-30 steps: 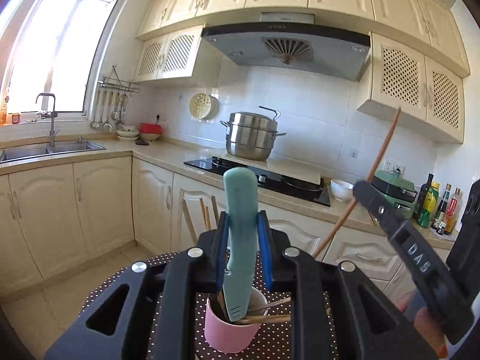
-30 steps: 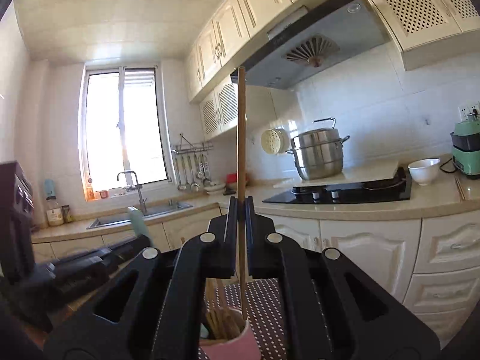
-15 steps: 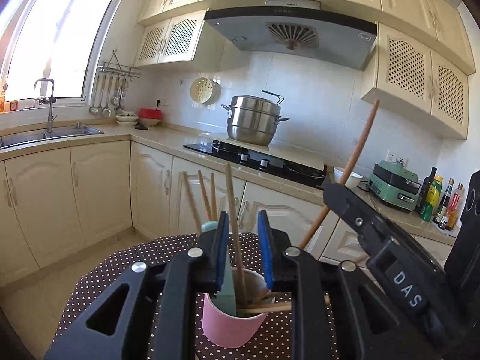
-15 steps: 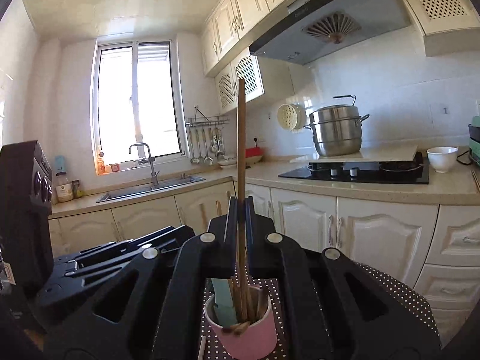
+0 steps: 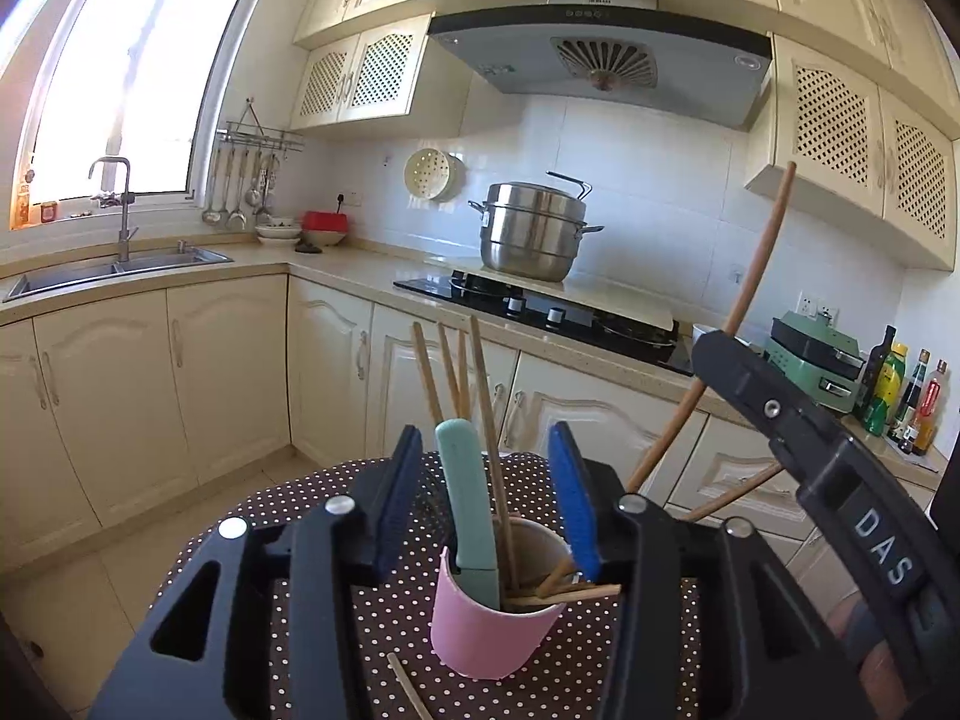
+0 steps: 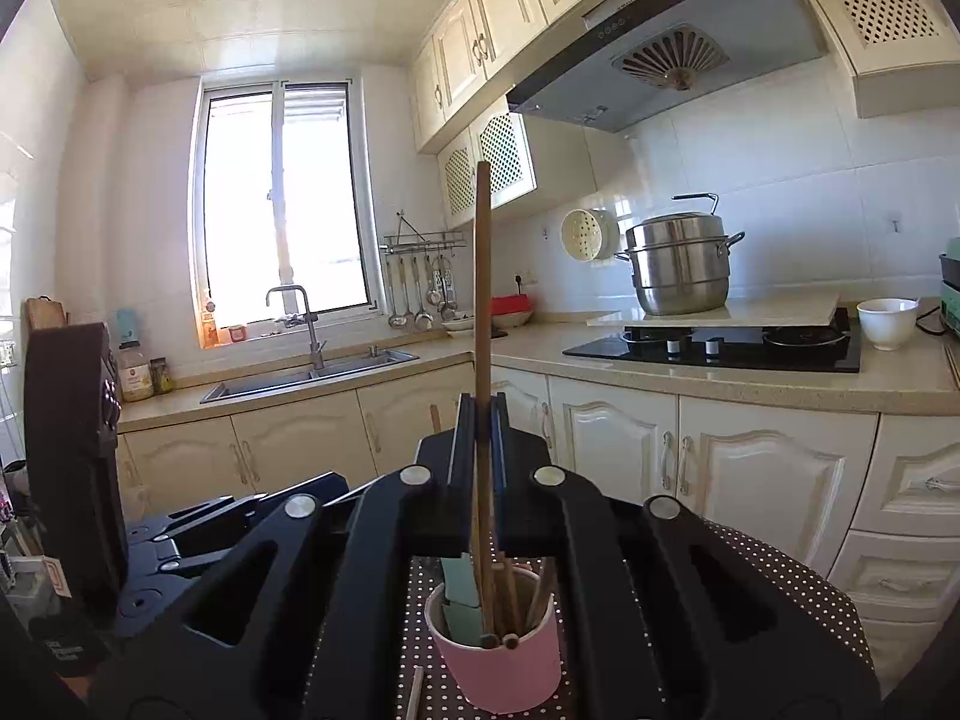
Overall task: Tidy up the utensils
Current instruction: 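Lower both into the pink cup, opening the left tool then the right tool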
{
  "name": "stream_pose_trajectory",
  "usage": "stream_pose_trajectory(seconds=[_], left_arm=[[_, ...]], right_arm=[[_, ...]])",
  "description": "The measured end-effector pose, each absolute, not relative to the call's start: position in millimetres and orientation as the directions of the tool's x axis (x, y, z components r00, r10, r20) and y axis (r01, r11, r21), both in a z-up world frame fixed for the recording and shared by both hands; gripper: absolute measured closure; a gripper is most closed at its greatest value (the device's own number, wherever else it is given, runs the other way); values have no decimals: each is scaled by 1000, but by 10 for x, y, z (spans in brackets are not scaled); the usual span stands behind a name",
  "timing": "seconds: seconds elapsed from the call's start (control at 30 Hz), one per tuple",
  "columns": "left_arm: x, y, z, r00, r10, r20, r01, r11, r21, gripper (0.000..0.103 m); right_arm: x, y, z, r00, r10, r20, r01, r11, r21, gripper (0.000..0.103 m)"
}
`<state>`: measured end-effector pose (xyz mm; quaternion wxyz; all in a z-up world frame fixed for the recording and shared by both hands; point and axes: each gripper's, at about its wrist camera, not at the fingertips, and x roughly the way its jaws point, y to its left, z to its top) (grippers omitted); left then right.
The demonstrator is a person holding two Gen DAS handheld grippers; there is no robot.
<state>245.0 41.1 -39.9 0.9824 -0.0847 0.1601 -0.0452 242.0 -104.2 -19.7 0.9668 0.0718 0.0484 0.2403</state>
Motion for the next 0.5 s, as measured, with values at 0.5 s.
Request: stream_pose_trajectory(seconds=[0.5], left_arm=[[2391, 506, -438, 940, -94, -327, 36, 983, -179, 54]], right_arm=[[2410, -871, -255, 881, 455, -129, -443, 890, 109, 97]])
